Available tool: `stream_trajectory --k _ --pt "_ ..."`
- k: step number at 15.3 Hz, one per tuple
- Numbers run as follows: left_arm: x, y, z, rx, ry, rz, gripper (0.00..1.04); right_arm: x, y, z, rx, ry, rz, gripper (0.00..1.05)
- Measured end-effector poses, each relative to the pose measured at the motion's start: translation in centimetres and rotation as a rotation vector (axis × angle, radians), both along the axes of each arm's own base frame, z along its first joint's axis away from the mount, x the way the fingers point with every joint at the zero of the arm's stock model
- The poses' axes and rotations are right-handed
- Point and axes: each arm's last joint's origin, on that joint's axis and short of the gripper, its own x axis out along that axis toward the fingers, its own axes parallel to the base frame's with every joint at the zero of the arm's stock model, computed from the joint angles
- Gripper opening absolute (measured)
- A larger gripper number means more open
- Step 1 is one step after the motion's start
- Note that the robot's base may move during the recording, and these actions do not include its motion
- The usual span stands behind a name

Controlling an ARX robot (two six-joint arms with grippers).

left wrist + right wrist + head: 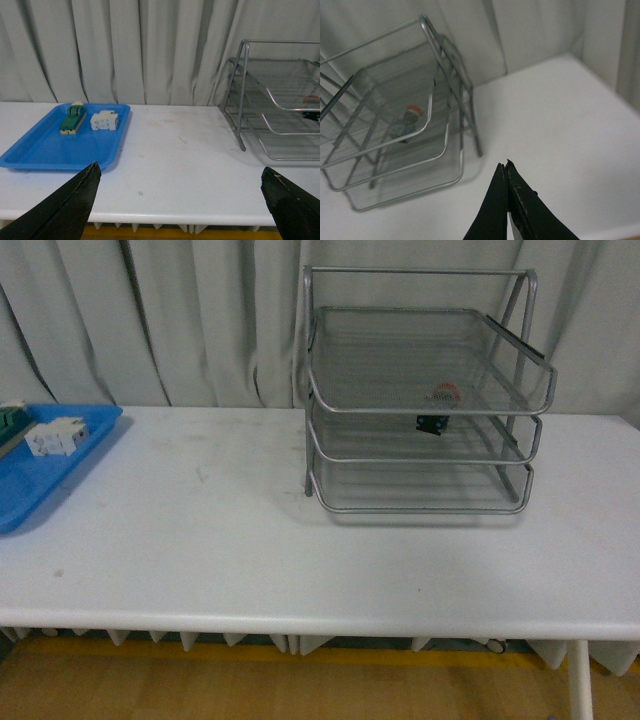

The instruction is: Place button on rack with both arms

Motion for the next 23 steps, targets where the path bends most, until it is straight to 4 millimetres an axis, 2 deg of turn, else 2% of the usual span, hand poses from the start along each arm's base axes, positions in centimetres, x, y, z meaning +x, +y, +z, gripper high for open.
stream_trajectory --k 1,2,3,6,7,12,14,23 --pt "0.0 0.0 0.0 0.000 0.002 0.000 0.98 -2.8 1.1 -0.1 -0.141 -0.080 0.019 0.02" --pt "0.0 0.0 0.0 0.000 0.001 0.001 0.98 -4.5 2.1 0.6 -0.214 -0.117 0.036 0.02" --pt "0.0 0.0 0.0 0.000 0.001 0.001 0.98 -5.6 2.7 0.9 -0.241 -0.136 0.030 0.02" --pt "0.0 0.0 0.0 0.000 0.001 0.001 0.98 -8.6 4.9 -0.6 -0.271 -0.127 0.046 0.02" --pt "0.0 0.0 0.0 0.000 0.001 0.001 0.98 -9.2 5.3 -0.3 -0.285 -0.156 0.034 0.02" --pt "0.0 0.0 0.0 0.000 0.001 0.001 0.98 -10.6 6.7 -1.1 -0.292 -0.184 0.011 0.02" --pt "0.0 0.0 0.0 0.000 0.001 0.001 0.98 -10.9 7.4 -1.6 -0.288 -0.163 0.057 0.02" --pt "0.0 0.0 0.0 0.000 0.001 0.001 0.98 -12.4 7.3 -1.4 -0.290 -0.175 0.031 0.02"
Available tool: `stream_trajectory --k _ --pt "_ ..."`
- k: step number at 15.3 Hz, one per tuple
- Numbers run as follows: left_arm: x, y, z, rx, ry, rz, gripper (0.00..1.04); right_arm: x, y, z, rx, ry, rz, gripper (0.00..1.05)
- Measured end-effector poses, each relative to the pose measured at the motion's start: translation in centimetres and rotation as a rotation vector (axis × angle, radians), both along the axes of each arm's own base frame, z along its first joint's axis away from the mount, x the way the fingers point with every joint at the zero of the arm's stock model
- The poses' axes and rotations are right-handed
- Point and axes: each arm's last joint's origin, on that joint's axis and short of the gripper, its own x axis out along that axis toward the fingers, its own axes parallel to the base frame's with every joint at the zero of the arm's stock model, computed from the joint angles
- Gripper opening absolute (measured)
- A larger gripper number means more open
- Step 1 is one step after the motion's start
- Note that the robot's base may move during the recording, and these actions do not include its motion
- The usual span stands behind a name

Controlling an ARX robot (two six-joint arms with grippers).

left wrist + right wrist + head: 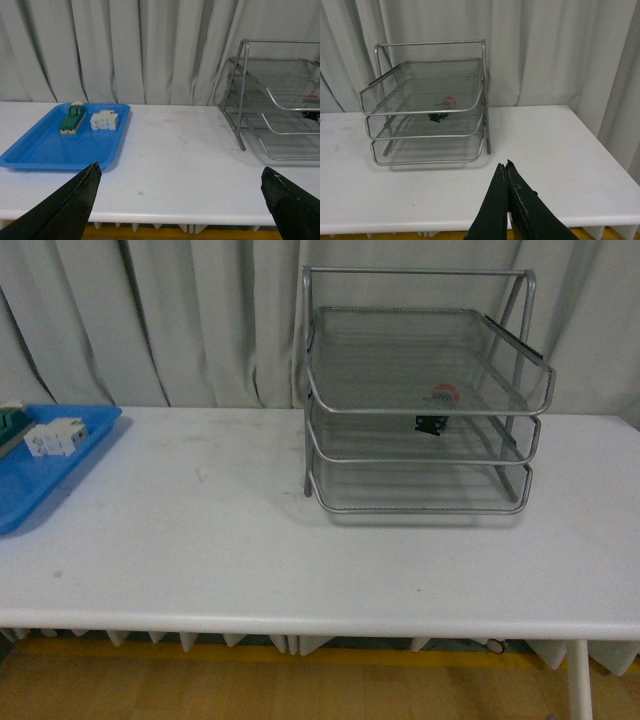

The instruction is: Place button on rack with both arms

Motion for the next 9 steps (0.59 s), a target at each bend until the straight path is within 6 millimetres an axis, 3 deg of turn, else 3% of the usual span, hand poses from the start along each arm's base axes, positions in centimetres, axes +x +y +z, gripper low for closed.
stream_trajectory --k 9 --pt "0.0 0.0 0.0 0.000 0.000 0.000 0.98 -1.6 0.0 -0.4 0.000 0.016 -0.001 0.02"
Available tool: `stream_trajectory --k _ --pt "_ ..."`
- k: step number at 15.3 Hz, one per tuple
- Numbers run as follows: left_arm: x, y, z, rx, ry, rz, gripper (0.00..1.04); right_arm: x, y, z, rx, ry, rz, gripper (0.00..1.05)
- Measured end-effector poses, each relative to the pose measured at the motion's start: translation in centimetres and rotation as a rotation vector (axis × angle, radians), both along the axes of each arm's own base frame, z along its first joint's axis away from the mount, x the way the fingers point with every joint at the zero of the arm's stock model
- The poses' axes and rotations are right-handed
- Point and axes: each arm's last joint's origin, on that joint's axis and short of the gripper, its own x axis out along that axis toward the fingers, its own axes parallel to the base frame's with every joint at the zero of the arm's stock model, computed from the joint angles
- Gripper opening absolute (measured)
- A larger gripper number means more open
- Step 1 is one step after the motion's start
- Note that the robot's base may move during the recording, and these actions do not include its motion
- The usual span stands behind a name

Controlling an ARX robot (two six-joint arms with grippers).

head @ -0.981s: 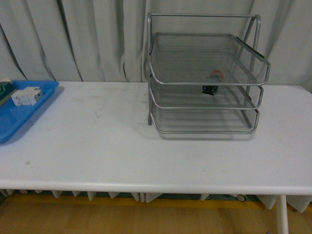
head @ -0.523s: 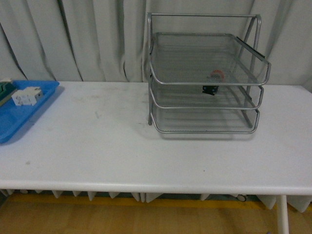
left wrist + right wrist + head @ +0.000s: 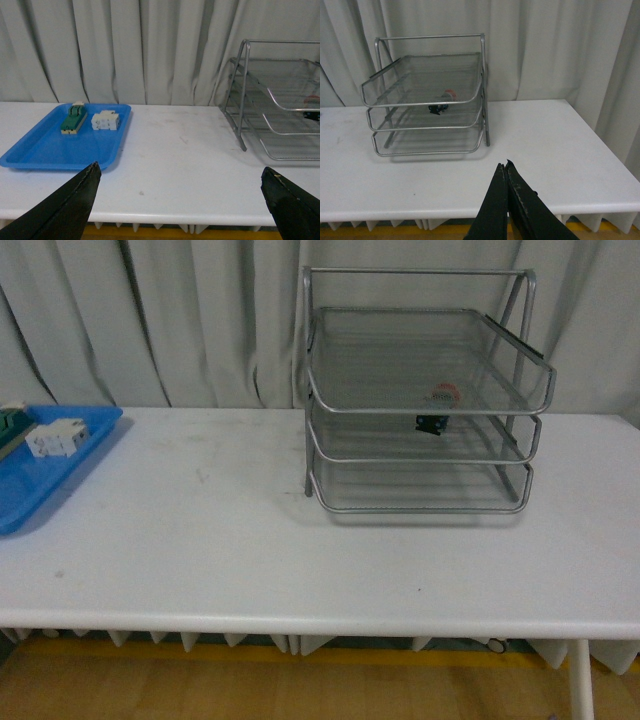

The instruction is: Place button on rack with both arms

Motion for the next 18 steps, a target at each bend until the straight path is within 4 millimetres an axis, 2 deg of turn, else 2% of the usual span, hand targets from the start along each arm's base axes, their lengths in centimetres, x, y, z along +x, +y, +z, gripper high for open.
stream_trajectory --k 4,5,6,7,12,18 --pt "0.00 0.00 0.00 0.000 0.000 0.000 0.98 -0.01 0.00 0.06 0.000 -0.007 0.000 0.02" --pt "0.00 0.00 0.00 0.000 0.000 0.000 0.98 -0.01 0.00 0.06 -0.002 -0.007 0.000 0.06" --pt "0.00 0.00 0.00 0.000 0.000 0.000 0.98 -0.01 0.00 0.06 -0.002 -0.007 0.000 0.29" --pt "0.00 0.00 0.00 0.000 0.000 0.000 0.98 -0.01 0.00 0.06 -0.002 -0.007 0.000 0.44" --pt "0.00 0.00 0.00 0.000 0.000 0.000 0.98 -0.01 0.00 0.06 -0.002 -0.007 0.000 1.00" --pt "0.00 0.00 0.00 0.000 0.000 0.000 0.98 -0.01 0.00 0.06 -0.002 -0.007 0.000 0.98"
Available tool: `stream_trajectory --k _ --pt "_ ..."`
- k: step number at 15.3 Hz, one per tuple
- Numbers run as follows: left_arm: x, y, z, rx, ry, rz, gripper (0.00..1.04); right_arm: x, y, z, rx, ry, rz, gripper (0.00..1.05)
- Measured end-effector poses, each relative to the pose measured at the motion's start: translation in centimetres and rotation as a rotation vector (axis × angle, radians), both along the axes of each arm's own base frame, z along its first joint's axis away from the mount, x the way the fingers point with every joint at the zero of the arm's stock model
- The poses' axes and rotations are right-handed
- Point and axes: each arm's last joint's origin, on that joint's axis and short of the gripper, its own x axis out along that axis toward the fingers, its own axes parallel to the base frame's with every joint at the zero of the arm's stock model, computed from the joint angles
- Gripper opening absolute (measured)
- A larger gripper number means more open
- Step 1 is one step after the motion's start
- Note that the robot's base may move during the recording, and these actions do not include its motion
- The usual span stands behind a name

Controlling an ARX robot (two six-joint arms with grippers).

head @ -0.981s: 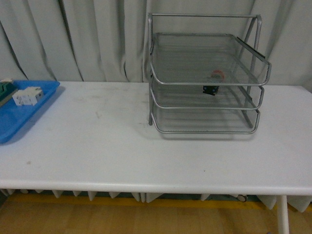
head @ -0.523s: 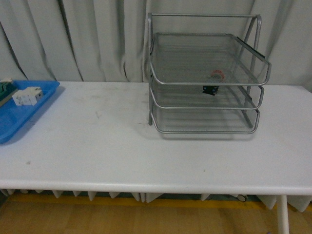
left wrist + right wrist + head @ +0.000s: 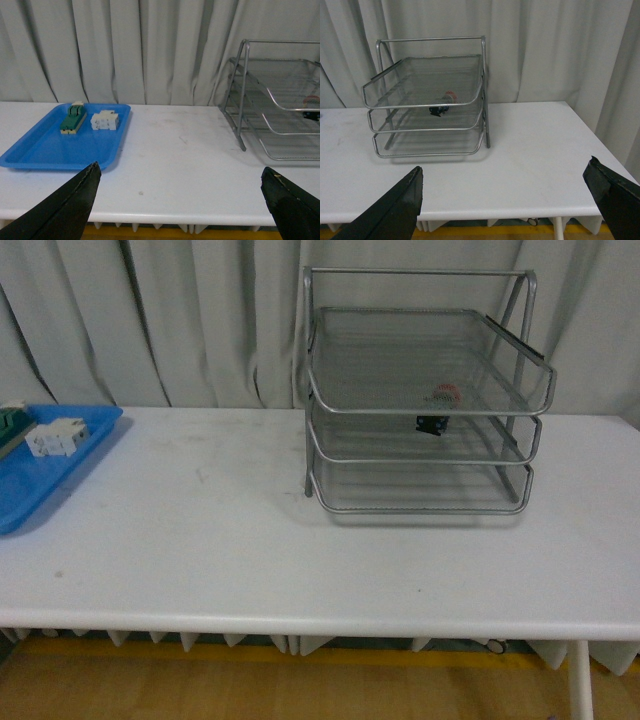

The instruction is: Place button on rack with both arms

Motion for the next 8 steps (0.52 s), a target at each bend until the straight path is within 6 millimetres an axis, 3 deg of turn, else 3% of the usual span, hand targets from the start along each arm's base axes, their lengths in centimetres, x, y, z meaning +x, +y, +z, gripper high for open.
stream_trajectory --k 8 --pt "0.00 0.00 0.00 0.000 0.000 0.000 0.98 0.00 0.00 0.00 0.000 0.000 0.000 0.98"
